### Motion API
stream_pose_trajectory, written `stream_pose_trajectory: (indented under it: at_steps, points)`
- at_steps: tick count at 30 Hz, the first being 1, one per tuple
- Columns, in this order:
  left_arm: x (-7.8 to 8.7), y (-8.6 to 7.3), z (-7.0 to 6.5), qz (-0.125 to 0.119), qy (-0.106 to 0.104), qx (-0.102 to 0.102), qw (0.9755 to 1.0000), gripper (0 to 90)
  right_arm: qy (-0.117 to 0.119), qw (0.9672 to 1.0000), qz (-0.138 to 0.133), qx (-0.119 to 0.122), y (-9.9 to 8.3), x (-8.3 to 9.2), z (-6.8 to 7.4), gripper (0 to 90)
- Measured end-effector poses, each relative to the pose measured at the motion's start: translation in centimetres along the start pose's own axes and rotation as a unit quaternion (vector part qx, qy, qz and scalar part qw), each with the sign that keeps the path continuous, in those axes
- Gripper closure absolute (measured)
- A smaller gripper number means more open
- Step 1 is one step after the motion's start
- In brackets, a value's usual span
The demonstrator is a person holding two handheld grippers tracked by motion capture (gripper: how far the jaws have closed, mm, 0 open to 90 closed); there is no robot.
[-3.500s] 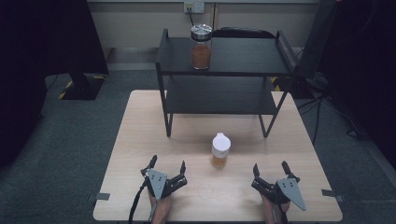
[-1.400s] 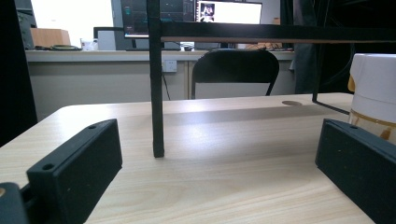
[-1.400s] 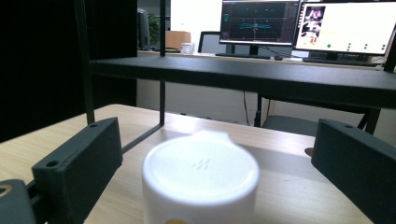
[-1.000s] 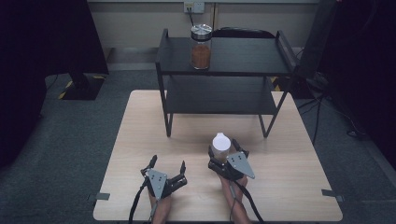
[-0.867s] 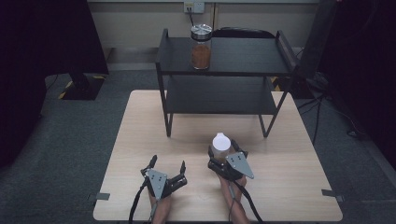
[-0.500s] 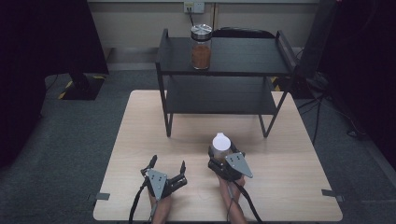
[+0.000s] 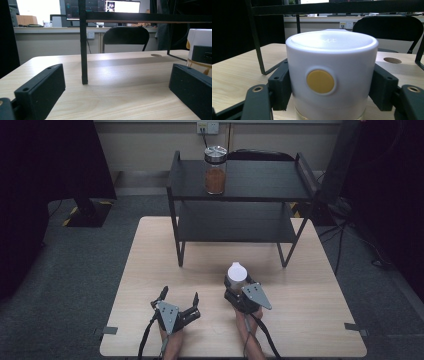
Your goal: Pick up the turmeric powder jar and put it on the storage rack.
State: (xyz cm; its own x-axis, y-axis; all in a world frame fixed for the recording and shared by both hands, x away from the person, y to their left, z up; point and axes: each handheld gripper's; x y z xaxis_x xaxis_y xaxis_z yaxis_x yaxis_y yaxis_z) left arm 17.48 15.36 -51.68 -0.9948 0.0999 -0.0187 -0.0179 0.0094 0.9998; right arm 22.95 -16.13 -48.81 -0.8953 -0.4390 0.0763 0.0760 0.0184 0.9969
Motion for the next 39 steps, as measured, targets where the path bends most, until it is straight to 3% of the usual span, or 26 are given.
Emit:
stream_pose_trajectory:
  at_steps: [11,14,17,39]
  points:
    - [0.0,0.0,0.0,0.0,0.0,0.0,1.0,0.0,0.011,0.9999,0.009,0.009,1.3,0.4,-1.1,29.8]
    - [0.0,0.0,0.0,0.0,0.0,0.0,1.0,0.0,0.016,0.9995,0.01,0.024,1.7,0.6,-1.2,29.8]
    - [0.0,0.0,0.0,0.0,0.0,0.0,1.0,0.0,0.025,0.999,0.011,0.036,2.0,0.8,-1.2,29.8]
    - [0.0,0.0,0.0,0.0,0.0,0.0,1.0,0.0,0.107,0.9935,0.0,0.039,4.6,2.1,-4.1,29.9]
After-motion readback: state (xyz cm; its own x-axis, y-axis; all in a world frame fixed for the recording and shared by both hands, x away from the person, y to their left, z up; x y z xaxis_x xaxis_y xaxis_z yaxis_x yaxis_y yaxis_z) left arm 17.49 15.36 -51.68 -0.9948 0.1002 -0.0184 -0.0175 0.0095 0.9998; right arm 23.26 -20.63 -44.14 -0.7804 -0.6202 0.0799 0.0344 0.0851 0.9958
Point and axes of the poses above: each handheld gripper's, and its own axes: x roughly backward along the jaws, y roughly out of its top, z roughly to its left, and after that the axes turned 7 degrees about y, right-handed
